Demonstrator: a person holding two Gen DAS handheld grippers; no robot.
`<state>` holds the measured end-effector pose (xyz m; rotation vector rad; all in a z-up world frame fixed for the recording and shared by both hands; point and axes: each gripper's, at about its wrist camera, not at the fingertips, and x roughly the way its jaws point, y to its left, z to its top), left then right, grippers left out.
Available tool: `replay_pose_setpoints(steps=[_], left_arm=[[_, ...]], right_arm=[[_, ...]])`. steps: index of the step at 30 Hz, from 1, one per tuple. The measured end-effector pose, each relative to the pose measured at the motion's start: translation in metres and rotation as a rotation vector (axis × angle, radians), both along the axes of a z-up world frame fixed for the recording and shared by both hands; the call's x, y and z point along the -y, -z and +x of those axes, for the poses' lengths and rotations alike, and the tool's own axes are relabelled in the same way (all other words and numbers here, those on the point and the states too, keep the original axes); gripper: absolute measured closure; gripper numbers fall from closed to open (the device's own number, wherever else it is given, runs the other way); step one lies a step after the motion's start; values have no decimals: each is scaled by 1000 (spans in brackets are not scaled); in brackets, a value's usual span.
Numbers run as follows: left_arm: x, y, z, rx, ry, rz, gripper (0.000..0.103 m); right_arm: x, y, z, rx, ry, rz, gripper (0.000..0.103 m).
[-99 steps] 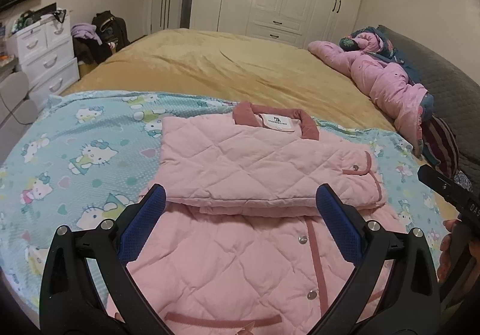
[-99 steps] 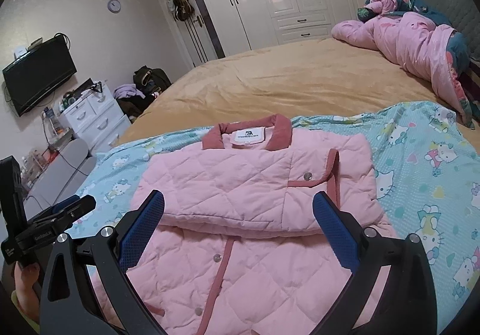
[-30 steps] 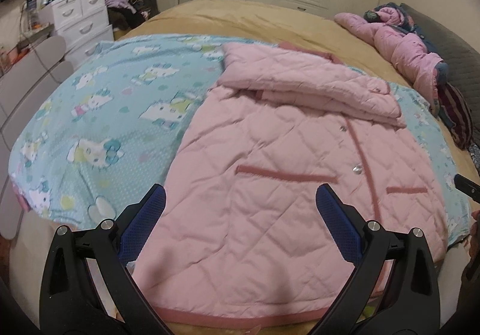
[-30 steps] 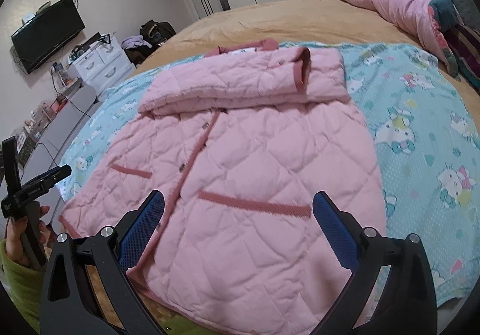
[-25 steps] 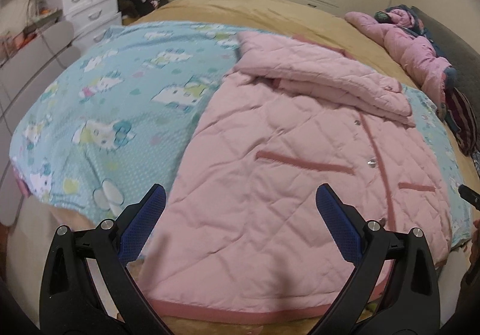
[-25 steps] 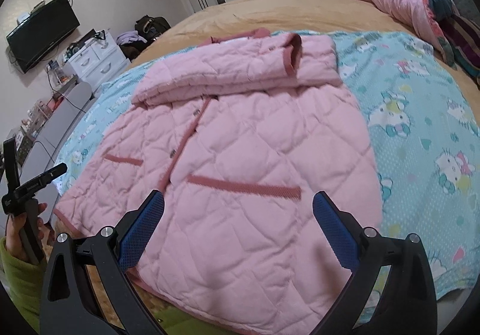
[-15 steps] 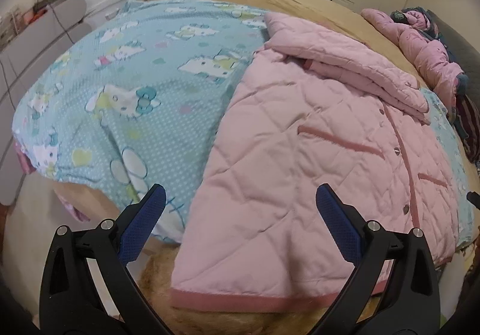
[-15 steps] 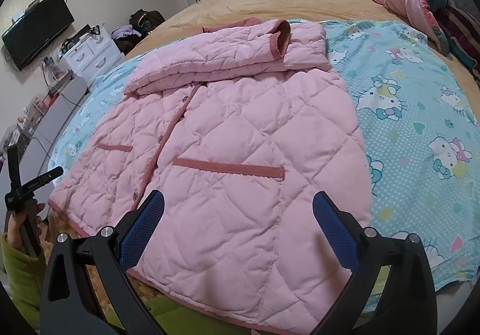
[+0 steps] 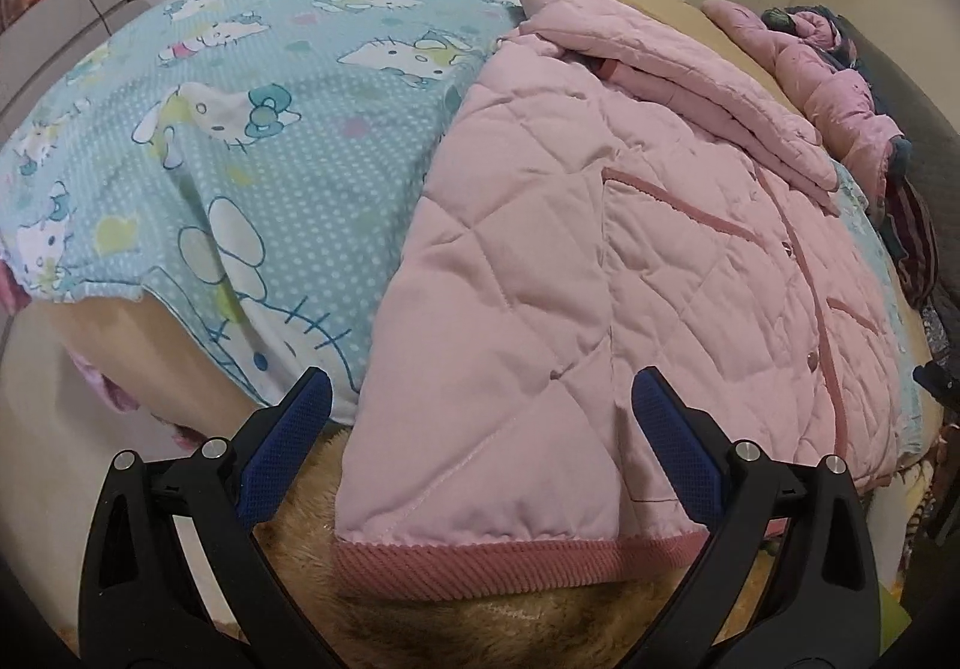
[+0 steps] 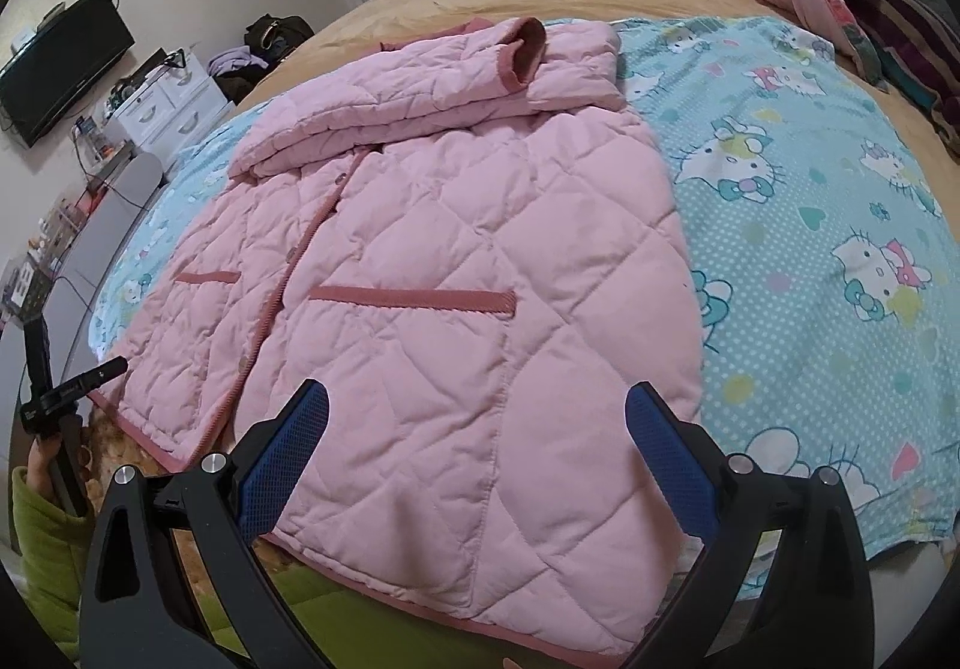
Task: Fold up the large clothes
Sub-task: 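Grasp the ribbed hem of the coat with both tools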
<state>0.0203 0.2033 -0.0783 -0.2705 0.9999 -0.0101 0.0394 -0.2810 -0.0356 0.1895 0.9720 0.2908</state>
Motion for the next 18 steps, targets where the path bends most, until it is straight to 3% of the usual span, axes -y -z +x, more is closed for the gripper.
replay_pose_setpoints(steps=[5,8,13,14,16,18], left_arm=[[7,-2,-2,46,31,-53,9],[18,-5,-2,56,53,24,14],[25,-14,-4,99,68,93,49],[24,-15,-4,102,70,99,52],[22,-18,-6,117,69,108,70],[19,-21,-8,135,70,77,76]], right_arm=[[3,4,-2,-23,0,-15,4],[8,10,-3,-48,9,-26,4],[16,22,-10,-94,13,-45,4],[18,24,-11,-102,13,-51,4],[22,26,-15,-112,17,-61,4],[29,29,-18,-126,27,-62,4]])
